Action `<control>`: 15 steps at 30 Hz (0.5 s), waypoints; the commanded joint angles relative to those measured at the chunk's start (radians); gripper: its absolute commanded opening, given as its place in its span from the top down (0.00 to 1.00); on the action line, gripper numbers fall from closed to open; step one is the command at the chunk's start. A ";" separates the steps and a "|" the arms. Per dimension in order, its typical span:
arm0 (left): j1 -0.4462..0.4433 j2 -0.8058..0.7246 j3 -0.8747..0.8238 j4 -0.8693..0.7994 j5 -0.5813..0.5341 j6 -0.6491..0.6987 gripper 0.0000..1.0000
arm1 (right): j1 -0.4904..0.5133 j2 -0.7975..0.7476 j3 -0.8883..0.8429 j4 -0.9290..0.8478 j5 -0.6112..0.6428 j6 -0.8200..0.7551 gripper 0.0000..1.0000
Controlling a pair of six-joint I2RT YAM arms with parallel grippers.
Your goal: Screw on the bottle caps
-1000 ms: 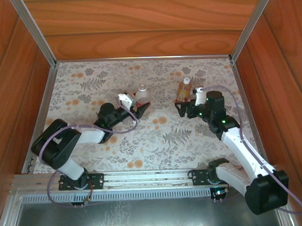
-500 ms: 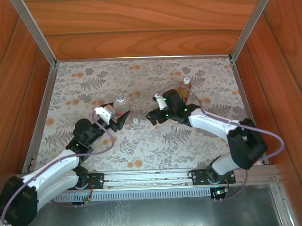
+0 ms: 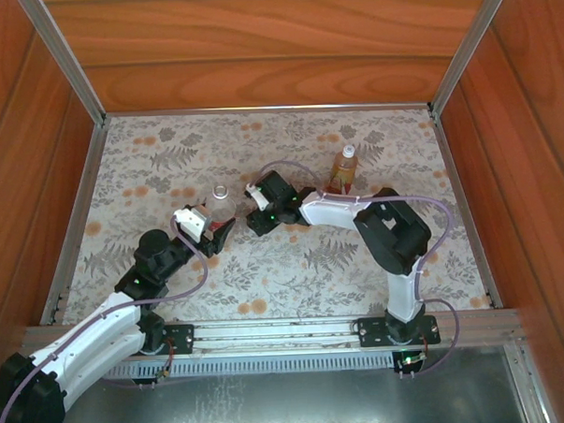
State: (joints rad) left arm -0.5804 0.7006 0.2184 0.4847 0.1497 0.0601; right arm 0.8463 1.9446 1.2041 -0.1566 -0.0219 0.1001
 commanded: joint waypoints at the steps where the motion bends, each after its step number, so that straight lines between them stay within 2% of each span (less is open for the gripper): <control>1: 0.013 -0.013 0.002 -0.014 -0.037 0.016 0.30 | 0.029 0.028 0.041 -0.037 0.030 -0.017 0.32; 7: 0.046 -0.018 -0.015 -0.023 -0.044 -0.028 0.30 | 0.055 0.071 0.067 -0.049 0.051 -0.018 0.45; 15: 0.057 -0.015 -0.018 -0.032 -0.033 -0.033 0.30 | 0.071 0.086 0.079 -0.077 0.109 -0.019 0.54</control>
State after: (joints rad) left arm -0.5312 0.6926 0.2008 0.4633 0.1158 0.0441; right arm 0.9058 2.0171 1.2694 -0.1909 0.0471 0.0834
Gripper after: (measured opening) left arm 0.700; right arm 0.476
